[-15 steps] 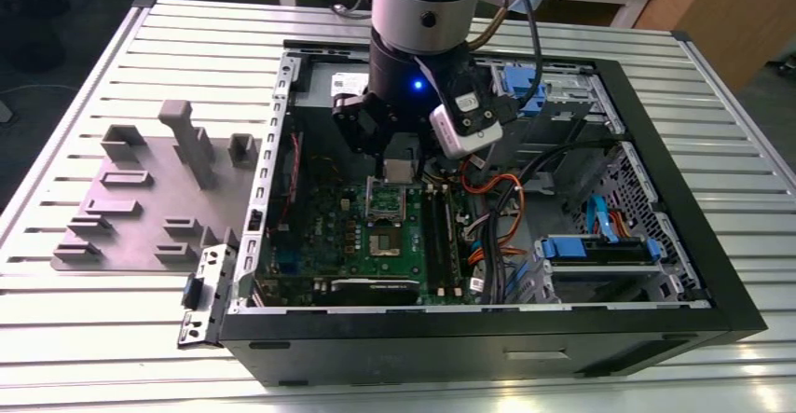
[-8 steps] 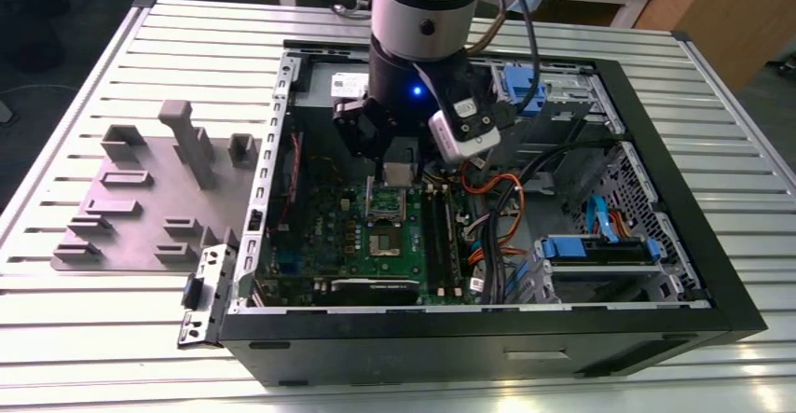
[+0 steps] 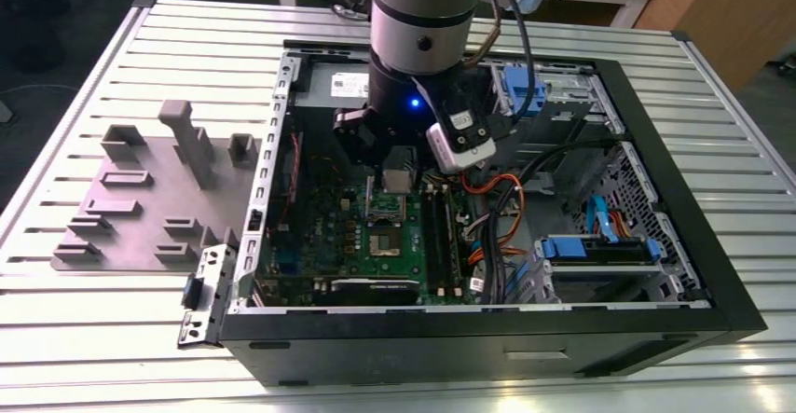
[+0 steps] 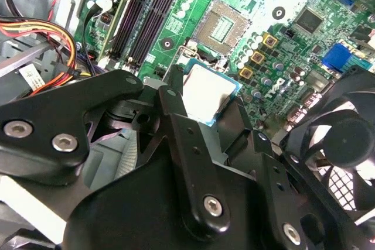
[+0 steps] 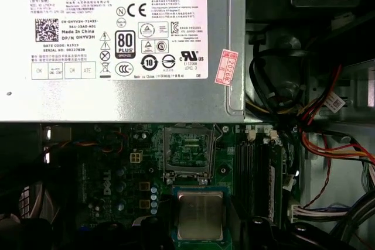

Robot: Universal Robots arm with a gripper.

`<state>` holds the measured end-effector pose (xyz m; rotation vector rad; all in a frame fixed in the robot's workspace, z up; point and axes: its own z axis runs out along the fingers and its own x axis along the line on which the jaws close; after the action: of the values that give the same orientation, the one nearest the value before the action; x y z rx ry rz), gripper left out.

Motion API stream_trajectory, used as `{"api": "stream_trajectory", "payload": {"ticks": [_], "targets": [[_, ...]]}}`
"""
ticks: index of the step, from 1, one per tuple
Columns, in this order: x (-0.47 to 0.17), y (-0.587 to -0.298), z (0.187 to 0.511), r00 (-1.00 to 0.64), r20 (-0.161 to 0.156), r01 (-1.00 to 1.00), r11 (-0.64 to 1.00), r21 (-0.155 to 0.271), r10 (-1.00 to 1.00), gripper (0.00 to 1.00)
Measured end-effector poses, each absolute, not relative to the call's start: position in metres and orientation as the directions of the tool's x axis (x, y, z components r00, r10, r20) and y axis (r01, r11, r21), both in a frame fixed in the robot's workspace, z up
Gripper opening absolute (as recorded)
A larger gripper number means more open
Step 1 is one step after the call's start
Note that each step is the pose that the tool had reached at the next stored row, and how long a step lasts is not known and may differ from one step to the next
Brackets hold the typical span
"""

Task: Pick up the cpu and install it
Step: 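Place the cpu into insertion slot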

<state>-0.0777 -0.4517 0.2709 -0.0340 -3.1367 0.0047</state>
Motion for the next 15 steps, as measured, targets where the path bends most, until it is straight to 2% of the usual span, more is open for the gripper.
{"api": "stream_trajectory", "payload": {"ticks": [15], "targets": [[-0.078,-0.465,0.256,-1.000,0.014,-0.004,1.000,-0.003,-0.004,0.47]]}}
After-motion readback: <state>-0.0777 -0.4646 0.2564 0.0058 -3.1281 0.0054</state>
